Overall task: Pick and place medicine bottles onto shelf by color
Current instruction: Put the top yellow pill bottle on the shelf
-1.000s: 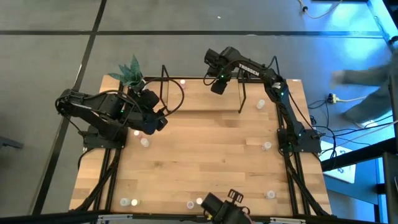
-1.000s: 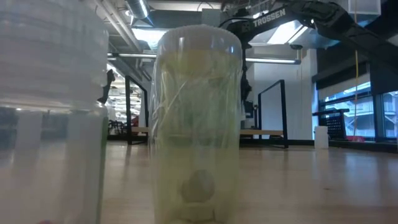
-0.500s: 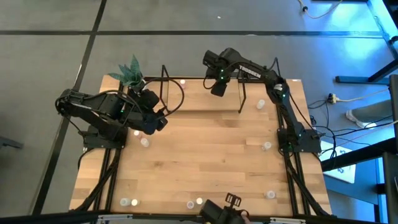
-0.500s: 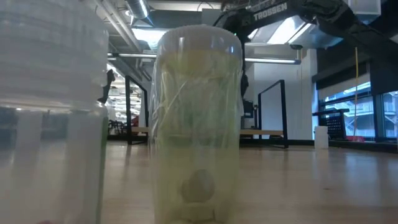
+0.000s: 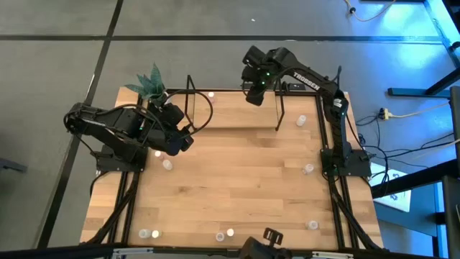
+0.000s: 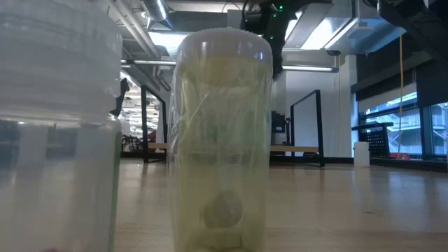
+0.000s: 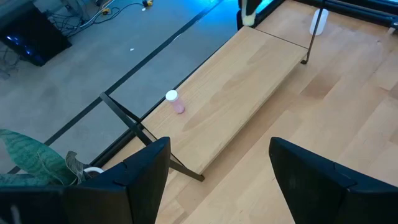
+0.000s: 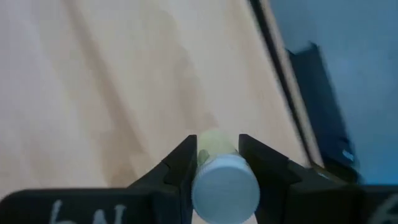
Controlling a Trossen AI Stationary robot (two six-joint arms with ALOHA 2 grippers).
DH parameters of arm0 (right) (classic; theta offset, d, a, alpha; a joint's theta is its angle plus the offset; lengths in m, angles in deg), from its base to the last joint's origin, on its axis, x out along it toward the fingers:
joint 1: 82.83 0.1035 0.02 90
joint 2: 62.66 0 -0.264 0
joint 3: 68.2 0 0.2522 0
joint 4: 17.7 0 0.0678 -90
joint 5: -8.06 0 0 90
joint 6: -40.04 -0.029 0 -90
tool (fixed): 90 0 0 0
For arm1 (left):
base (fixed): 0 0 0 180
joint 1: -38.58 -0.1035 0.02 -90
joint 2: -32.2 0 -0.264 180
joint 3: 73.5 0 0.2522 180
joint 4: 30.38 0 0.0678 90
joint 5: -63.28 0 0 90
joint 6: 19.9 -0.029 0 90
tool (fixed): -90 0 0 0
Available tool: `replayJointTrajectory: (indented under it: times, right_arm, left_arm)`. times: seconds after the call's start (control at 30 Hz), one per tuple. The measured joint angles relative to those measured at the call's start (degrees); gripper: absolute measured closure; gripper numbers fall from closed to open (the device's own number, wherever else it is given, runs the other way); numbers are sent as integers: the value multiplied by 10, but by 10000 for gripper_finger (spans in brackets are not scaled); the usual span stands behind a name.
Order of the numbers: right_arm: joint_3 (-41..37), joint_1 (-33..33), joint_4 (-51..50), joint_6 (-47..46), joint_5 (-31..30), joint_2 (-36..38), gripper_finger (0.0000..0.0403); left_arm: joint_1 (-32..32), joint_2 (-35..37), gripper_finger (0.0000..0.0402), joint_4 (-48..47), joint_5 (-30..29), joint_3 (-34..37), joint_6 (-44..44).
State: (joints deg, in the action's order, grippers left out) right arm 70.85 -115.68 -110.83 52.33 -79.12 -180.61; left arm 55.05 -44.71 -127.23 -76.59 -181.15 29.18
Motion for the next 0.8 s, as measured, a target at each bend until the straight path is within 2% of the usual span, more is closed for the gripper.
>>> replayJointTrajectory:
  times: [0.07,0.17,0.2,0.3,0.5,0.6,0.8]
  right_arm:
    - [0,-2,8,-1,5,0,287]
    - [0,-5,11,3,-61,0,286]
    - [0,-8,12,3,-66,0,286]
    - [0,-16,16,2,-40,-1,286]
    - [-2,-18,-5,0,-56,-2,286]
    - [-29,-18,-2,0,-57,4,286]
    - [-133,-14,47,-11,-58,36,286]
  left_arm:
    - [0,0,134,0,0,0,0]
    - [1,0,134,0,0,0,0]
    - [1,0,134,0,0,0,0]
    - [1,0,134,0,0,0,0]
    - [1,0,134,0,0,0,0]
    - [1,0,134,0,0,0,-1]
    - [1,0,134,0,0,0,-1]
